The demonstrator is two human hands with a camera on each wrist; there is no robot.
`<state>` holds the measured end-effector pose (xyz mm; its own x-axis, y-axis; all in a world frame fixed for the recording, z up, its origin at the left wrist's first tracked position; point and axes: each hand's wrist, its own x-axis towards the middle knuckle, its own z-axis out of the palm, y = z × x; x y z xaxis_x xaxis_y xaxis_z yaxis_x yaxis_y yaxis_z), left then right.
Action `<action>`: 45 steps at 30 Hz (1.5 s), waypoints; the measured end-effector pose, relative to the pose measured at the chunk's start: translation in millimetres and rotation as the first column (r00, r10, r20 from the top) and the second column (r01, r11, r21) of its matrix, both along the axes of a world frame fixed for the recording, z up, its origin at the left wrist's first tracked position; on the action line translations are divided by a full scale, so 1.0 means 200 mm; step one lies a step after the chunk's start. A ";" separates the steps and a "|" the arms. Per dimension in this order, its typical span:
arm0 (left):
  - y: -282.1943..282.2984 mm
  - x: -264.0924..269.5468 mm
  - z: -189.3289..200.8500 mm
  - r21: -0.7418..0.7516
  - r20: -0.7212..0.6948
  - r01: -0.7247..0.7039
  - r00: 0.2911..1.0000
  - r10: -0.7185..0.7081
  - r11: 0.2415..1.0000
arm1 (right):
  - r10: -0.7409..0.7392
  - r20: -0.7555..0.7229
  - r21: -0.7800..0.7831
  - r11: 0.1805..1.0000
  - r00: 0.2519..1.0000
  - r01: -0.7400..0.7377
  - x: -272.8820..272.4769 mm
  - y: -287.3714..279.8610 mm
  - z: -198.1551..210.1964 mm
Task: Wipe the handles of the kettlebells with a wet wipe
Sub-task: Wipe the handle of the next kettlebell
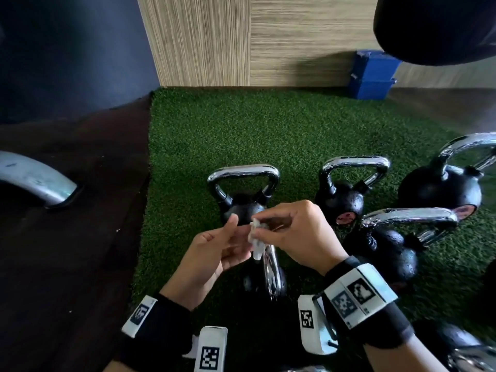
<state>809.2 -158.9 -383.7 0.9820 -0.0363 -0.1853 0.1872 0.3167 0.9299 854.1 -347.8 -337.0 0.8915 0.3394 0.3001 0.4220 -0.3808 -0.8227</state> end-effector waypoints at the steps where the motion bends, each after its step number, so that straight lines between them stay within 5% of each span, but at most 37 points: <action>1: 0.02 0.00 -0.01 0.089 0.030 0.028 0.999 -0.031 0.996 | -0.010 -0.049 0.026 1.000 0.999 0.011 0.02 -0.02 -0.01; 4: 0.08 -0.03 -0.11 0.483 0.097 0.133 0.974 -0.204 0.865 | -0.070 -0.161 0.142 0.985 0.984 0.093 0.08 -0.13 -0.06; 6: 0.09 -0.06 -0.21 0.739 0.024 0.229 0.931 -0.365 0.634 | -0.102 -0.257 0.240 0.956 0.961 0.166 0.11 -0.20 -0.11; 8: 0.03 -0.08 -0.31 0.846 -0.073 0.311 0.871 -0.485 0.432 | -0.114 -0.352 0.273 0.937 0.929 0.218 0.12 -0.22 -0.17; 10: -0.07 -0.08 -0.40 0.879 -0.078 0.309 0.845 -0.529 0.363 | -0.128 -0.414 0.238 0.940 0.901 0.243 0.13 -0.20 -0.25; 15: -0.18 -0.03 -0.50 0.848 0.289 -0.042 0.873 -0.393 0.529 | -0.112 -0.497 0.179 0.957 0.861 0.228 0.14 -0.14 -0.42; 23: -0.04 0.08 -0.53 0.695 0.335 0.133 0.810 -0.482 0.707 | -0.169 -0.557 0.114 0.954 0.813 0.276 0.12 -0.07 -0.53; 30: -0.01 0.10 -0.54 0.687 0.268 0.155 0.854 -0.446 0.710 | -0.253 -0.382 -0.120 0.967 0.889 0.224 0.17 -0.02 -0.49; 34: 0.01 0.10 -0.56 0.679 0.212 0.167 0.888 -0.409 0.715 | -0.317 -0.254 -0.038 0.947 0.914 0.318 0.19 0.01 -0.47; 40: 0.03 0.10 -0.54 0.694 0.213 0.176 0.876 -0.433 0.698 | -0.282 -0.375 -0.043 0.957 0.883 0.287 0.21 0.02 -0.46; 45: 0.03 0.10 -0.53 0.710 0.177 0.219 0.864 -0.471 0.669 | -0.285 -0.197 0.019 0.955 0.938 0.294 0.18 0.03 -0.36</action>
<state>829.5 -152.6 -489.0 0.9245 -0.3805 0.0222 -0.1904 -0.4107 0.8917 890.8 -341.6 -408.8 0.9910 0.0473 0.1252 0.1334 -0.4219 -0.8968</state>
